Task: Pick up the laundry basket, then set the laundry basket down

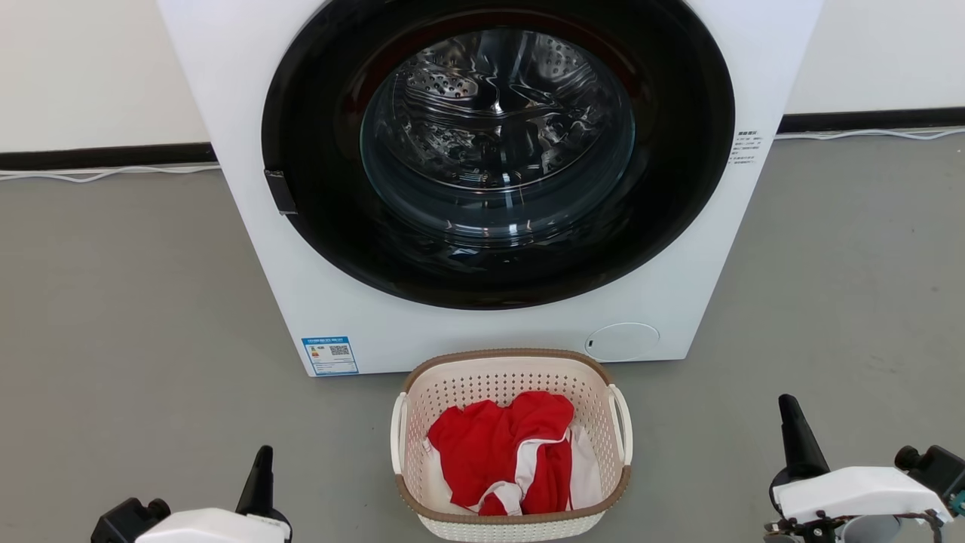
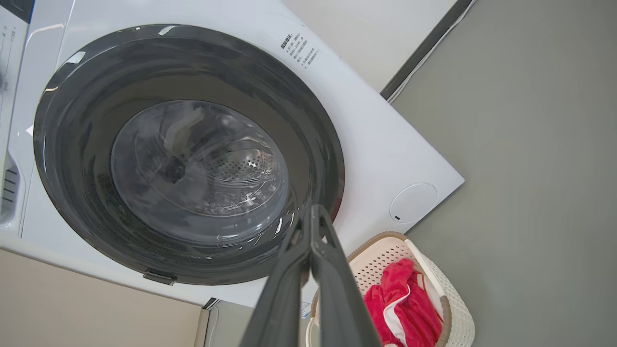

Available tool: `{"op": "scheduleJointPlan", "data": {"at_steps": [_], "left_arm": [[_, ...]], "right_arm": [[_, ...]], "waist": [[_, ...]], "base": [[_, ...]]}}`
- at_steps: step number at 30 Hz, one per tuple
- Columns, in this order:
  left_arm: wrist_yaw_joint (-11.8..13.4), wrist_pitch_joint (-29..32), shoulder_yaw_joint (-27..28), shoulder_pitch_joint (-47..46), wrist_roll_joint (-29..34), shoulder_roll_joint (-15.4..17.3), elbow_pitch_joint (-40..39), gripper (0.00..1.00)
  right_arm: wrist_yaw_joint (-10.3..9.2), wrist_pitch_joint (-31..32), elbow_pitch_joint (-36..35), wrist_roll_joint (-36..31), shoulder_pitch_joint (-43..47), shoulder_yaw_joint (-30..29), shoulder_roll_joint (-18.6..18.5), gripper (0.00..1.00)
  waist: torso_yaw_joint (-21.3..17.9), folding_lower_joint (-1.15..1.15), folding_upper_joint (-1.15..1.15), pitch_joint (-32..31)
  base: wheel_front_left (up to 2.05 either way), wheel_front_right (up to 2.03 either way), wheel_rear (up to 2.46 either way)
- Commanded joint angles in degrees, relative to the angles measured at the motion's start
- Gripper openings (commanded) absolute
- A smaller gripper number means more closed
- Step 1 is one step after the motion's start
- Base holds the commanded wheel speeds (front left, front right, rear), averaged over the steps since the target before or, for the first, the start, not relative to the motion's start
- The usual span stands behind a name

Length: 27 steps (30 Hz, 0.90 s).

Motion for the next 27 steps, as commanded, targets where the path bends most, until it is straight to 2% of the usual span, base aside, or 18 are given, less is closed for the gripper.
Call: {"op": "scheduleJointPlan", "data": {"at_steps": [1, 27], "left_arm": [[-0.9, 0.5, 1.3, -3.3, -1.4, 0.5, -2.1, 0.00], [-3.1, 4.9, 2.9, -4.2, -16.3, 0.5, -5.0, 0.00]], "right_arm": [[0.25, 0.8, -1.9, 1.9, -2.1, 0.4, -0.4, 0.00], [0.33, 5.1, -4.5, 20.9, -2.2, -0.3, 0.0, 0.00]], "waist": [[0.0, 0.00, 0.00, 0.0], [0.5, 0.00, 0.00, 0.3]], "base": [[0.00, 0.00, 0.00], [0.00, 0.00, 0.00]]}}
